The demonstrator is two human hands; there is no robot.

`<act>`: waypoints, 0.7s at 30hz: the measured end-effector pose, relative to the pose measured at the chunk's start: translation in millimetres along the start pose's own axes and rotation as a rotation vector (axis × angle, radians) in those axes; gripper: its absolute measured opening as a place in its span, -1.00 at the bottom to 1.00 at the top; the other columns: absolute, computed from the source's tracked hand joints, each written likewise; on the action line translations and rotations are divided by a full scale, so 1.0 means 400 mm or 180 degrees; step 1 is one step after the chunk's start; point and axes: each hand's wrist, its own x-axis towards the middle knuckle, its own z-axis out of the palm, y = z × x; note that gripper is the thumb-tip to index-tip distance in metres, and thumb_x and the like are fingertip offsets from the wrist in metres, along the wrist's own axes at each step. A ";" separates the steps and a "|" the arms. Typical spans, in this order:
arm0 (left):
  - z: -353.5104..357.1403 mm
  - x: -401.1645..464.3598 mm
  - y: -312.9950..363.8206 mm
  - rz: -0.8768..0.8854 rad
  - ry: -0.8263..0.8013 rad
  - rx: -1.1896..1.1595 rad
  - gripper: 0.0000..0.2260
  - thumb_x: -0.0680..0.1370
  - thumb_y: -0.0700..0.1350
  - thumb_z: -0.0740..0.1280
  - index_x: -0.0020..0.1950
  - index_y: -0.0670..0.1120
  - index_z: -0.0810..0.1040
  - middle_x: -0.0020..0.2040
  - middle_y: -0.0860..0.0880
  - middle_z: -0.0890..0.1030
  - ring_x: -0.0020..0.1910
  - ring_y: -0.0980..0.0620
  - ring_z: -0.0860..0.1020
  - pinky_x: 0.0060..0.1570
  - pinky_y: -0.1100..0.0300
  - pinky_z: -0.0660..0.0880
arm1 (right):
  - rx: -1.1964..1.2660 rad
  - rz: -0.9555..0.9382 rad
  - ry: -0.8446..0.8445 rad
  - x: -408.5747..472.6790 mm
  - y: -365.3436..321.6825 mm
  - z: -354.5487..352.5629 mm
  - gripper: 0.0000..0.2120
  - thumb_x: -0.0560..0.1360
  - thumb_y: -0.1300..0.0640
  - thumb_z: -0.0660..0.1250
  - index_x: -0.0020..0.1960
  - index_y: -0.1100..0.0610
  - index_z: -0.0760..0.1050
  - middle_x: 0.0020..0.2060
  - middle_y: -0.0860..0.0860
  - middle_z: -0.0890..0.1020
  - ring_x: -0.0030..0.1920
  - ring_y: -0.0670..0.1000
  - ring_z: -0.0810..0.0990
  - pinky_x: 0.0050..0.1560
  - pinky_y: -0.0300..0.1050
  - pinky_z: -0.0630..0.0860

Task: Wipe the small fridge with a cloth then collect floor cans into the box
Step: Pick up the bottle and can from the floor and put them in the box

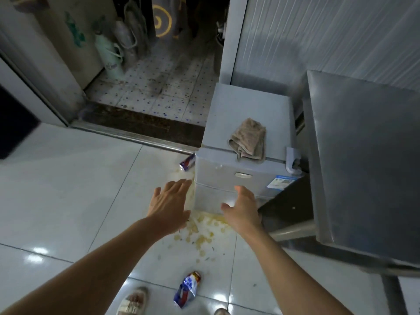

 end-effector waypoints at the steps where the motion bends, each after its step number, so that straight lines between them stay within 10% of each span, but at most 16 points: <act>1: 0.016 -0.002 -0.022 0.0044 -0.0055 -0.0002 -0.31 0.49 0.04 0.34 0.52 -0.01 0.09 0.51 0.05 0.21 0.45 0.00 0.21 0.37 0.01 0.23 | 0.0013 0.0084 -0.0003 -0.008 0.011 0.029 -0.47 0.46 0.11 0.35 0.37 0.17 0.28 0.31 0.12 0.38 0.33 0.10 0.34 0.29 -0.10 0.31; 21: 0.456 0.009 -0.364 0.1116 -0.1667 0.0605 -0.36 0.52 0.03 0.28 0.51 -0.04 0.05 0.46 0.01 0.28 0.42 -0.02 0.25 0.36 0.01 0.21 | 0.0961 0.2391 0.0296 -0.181 0.226 0.691 -0.60 0.47 0.13 0.33 0.25 0.24 0.34 0.16 0.18 0.47 0.23 0.14 0.40 0.23 -0.10 0.33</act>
